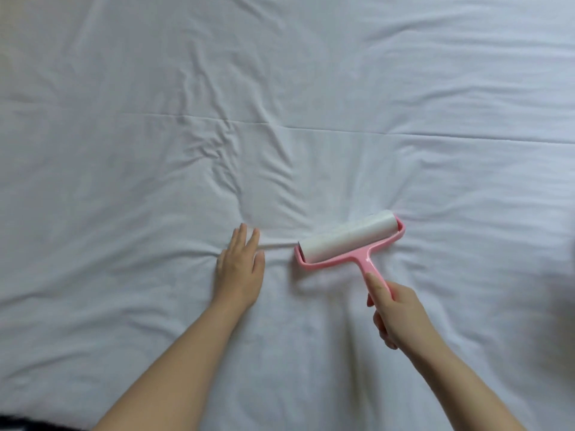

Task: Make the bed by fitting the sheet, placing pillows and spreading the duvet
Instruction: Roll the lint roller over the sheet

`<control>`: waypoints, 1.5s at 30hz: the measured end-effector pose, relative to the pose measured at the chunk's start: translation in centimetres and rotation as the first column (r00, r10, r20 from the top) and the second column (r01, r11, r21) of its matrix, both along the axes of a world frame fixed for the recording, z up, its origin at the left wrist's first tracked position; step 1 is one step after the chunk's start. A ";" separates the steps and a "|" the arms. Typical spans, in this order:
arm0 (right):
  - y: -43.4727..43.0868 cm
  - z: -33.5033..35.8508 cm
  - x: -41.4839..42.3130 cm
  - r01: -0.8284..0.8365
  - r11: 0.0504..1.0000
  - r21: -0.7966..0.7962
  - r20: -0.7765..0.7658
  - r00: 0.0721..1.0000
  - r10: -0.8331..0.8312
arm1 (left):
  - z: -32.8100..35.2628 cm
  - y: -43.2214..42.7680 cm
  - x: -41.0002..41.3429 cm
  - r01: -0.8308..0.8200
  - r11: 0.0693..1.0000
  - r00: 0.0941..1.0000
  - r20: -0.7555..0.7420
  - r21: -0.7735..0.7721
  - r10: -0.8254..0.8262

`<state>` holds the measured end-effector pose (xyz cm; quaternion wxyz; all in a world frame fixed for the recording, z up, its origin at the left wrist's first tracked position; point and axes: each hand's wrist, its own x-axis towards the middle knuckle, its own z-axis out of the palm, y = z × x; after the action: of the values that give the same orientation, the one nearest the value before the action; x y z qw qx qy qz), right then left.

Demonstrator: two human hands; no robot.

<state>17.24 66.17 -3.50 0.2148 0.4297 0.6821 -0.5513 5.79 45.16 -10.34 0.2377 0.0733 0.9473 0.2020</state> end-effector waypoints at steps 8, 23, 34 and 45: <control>-0.8 0.6 0.0 0.018 1.000 -0.021 -0.136 0.991 -0.021 | 0.6 -0.5 1.1 -0.106 0.959 0.978 0.146 -0.263 0.148; -1.3 0.1 -8.1 0.016 0.996 -0.084 -0.007 1.000 -0.016 | 0.5 -1.9 -1.2 0.064 0.974 0.923 0.385 -0.218 0.025; -2.3 2.8 5.6 0.150 0.984 -0.093 0.184 0.974 -0.131 | 2.4 -2.5 7.5 0.027 0.999 0.976 0.218 0.024 -0.031; 1.1 5.0 15.8 0.339 0.937 0.086 0.079 0.935 -0.346 | 3.2 1.0 12.8 0.204 0.979 0.964 0.167 0.022 -0.205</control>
<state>33.07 67.22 1.51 0.1315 0.5745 0.6052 -0.5352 18.61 46.16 -7.11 0.3363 0.1537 0.9107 0.1839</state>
